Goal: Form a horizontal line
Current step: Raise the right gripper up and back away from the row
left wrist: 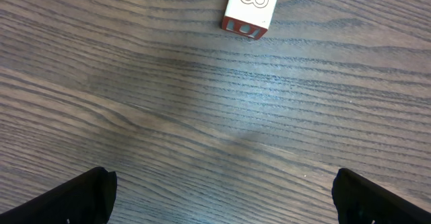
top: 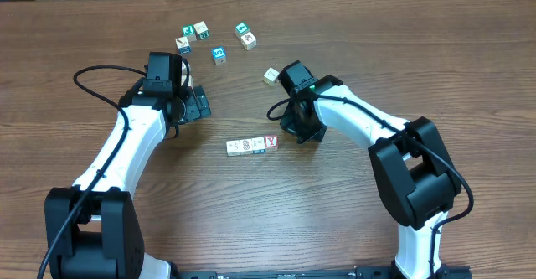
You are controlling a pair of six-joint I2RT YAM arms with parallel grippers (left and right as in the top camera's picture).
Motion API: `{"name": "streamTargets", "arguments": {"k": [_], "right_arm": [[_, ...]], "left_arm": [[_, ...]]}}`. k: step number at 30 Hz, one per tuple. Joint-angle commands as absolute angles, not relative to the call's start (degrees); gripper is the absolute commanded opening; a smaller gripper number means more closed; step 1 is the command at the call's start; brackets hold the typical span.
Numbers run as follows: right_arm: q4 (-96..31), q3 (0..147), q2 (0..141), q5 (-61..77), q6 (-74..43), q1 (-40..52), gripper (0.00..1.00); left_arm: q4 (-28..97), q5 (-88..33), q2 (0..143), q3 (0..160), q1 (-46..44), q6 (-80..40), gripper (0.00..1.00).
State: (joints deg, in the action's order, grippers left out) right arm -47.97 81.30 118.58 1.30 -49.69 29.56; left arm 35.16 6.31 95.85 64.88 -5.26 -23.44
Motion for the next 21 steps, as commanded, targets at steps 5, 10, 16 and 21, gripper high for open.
{"name": "streamTargets", "arguments": {"k": [5,10,16,21], "right_arm": [[-48.7,80.9,119.1,-1.0,-49.4,26.5,0.11],[-49.1,80.9,119.2,-0.8,-49.5,26.0,0.48],[-49.3,81.0,119.1,1.0,-49.5,26.0,1.0],[-49.5,81.0,119.1,4.7,-49.4,26.0,1.0]], "left_arm": [[35.1,7.0,94.8,65.5,-5.3,-22.9,1.0],[35.1,7.0,94.8,65.5,-5.3,-22.9,1.0],[35.1,7.0,94.8,65.5,-5.3,-22.9,1.0],[35.1,7.0,94.8,65.5,-5.3,-22.9,1.0]]}}
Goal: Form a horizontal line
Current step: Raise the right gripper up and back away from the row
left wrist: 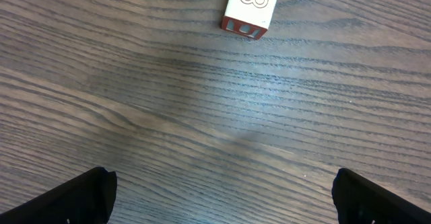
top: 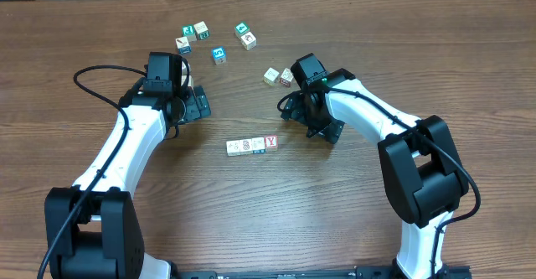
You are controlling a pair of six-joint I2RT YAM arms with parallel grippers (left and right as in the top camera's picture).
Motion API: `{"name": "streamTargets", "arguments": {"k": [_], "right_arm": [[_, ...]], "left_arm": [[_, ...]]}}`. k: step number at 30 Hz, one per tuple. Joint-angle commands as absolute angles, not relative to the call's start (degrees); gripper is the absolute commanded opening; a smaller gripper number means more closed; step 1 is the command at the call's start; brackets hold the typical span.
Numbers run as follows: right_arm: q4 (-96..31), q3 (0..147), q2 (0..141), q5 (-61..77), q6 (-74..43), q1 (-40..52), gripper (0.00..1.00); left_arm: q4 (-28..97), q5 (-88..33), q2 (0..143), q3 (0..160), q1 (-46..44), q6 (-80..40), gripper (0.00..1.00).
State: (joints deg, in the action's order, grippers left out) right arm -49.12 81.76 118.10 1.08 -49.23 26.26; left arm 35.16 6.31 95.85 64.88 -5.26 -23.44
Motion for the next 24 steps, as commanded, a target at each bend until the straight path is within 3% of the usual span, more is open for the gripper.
{"name": "streamTargets", "arguments": {"k": [1,15,24], "right_arm": [[-49.8,81.0,119.1,5.3,-49.4,26.0,1.0],[-50.0,81.0,119.1,6.4,-46.9,26.0,1.0],[-49.5,80.9,119.1,-15.7,-41.0,26.0,1.0]], "left_arm": [[35.1,7.0,94.8,65.5,-5.3,-22.9,1.0],[35.1,7.0,94.8,65.5,-5.3,-22.9,1.0],[35.1,7.0,94.8,65.5,-5.3,-22.9,1.0]]}}
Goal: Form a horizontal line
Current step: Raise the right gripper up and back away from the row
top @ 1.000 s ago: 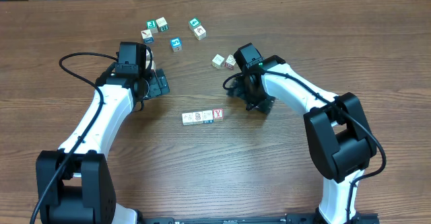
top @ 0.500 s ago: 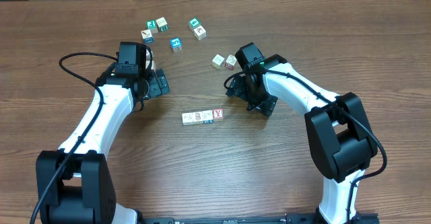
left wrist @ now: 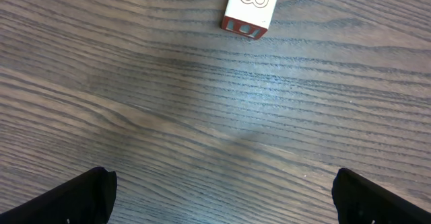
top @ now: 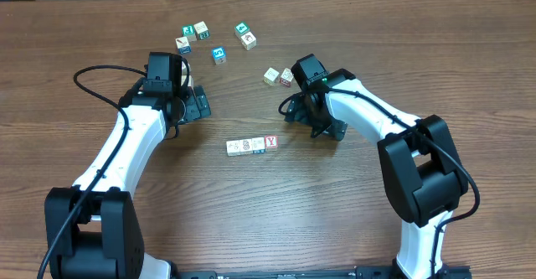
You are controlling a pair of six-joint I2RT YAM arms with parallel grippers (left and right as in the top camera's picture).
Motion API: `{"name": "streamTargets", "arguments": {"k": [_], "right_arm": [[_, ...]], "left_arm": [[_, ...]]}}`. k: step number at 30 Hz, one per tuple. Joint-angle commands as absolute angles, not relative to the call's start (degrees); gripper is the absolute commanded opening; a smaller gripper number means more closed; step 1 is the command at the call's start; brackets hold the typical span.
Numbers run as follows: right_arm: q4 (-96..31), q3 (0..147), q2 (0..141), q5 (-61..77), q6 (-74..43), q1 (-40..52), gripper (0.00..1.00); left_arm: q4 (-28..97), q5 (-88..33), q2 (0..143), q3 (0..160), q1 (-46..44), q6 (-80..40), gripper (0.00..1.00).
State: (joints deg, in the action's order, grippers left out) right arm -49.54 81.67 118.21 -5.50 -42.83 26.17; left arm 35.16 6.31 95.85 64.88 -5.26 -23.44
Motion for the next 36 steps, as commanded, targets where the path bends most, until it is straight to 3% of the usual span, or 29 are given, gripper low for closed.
{"name": "streamTargets", "arguments": {"k": [1,36], "right_arm": [[-49.8,80.9,119.1,-16.6,-40.7,26.0,1.0],[-49.3,80.9,119.1,-17.3,-40.2,26.0,1.0]], "left_arm": [[35.1,7.0,94.8,65.5,-5.3,-22.9,1.0],[35.1,7.0,94.8,65.5,-5.3,-22.9,1.0]]}}
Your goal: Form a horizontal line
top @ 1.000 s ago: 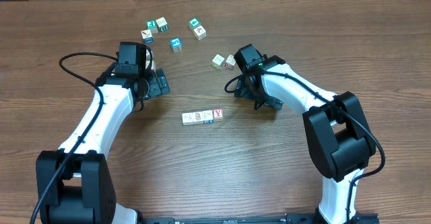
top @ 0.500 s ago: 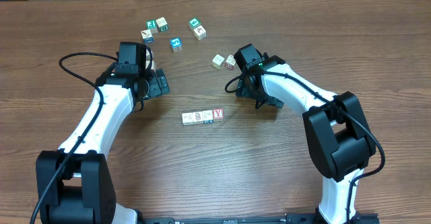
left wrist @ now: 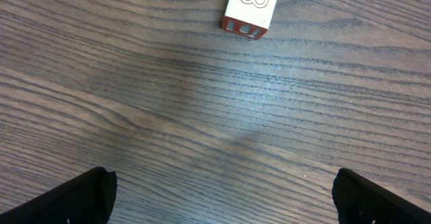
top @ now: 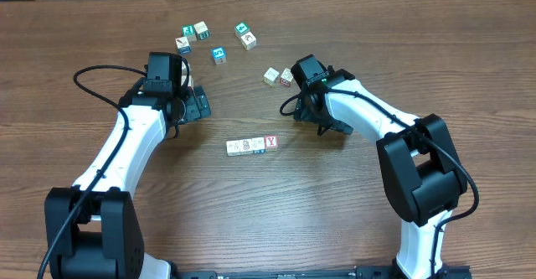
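A short row of blocks [top: 249, 146] lies mid-table, ending on the right in a red Y block [top: 270, 142]. Two loose blocks, tan [top: 270, 75] and reddish [top: 286, 77], sit side by side near the right arm's wrist. My right gripper [top: 332, 126] hangs right of the row, apart from it, and how its fingers stand is not clear. My left gripper [top: 198, 105] [left wrist: 222, 207] is open over bare wood. In the left wrist view a white block with red trim [left wrist: 250, 7] lies ahead.
Several loose blocks lie scattered at the back, among them a blue one [top: 219, 54], a green one [top: 241, 29] and a cream one [top: 201, 30]. Another tan block shows at the top edge of the left wrist view.
My right gripper has shifted very slightly to the right. The blocks and my left arm are unchanged.
My right gripper first stood close beside the Y block at the row's right end, its arm covering the reddish block. Then it was back to the right, with the reddish block showing beside the tan one. My left gripper stayed open and still.
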You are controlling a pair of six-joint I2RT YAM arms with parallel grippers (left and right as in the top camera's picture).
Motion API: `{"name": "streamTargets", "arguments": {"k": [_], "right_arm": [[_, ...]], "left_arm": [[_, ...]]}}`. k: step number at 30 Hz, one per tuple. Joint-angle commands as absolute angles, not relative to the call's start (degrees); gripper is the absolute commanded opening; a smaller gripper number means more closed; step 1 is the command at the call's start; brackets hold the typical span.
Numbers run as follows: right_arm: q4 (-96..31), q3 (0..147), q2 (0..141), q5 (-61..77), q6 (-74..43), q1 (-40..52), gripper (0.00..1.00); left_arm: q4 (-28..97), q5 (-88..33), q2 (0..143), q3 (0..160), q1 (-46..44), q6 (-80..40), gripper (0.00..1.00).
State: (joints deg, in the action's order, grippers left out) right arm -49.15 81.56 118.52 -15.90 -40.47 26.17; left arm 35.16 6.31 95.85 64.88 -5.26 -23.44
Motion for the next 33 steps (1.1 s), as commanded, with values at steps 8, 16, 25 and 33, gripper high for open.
{"name": "streamTargets", "arguments": {"k": [8,16,25,33], "right_arm": [[-49.1,81.0,119.1,-17.3,-40.2,26.0,1.0],[-49.1,80.9,119.1,-17.3,-40.2,26.0,1.0],[-49.1,81.0,119.1,-17.3,-40.2,26.0,1.0],[-49.1,80.9,119.1,-17.3,-40.2,26.0,1.0]], "left_arm": [[35.1,7.0,95.0,65.5,-5.3,-22.9,1.0],[35.2,7.0,95.2,65.5,-5.3,-22.9,1.0],[35.1,7.0,94.7,65.5,-5.3,-22.9,1.0],[35.6,7.0,94.3,65.5,-5.3,-22.9,0.99]]}}
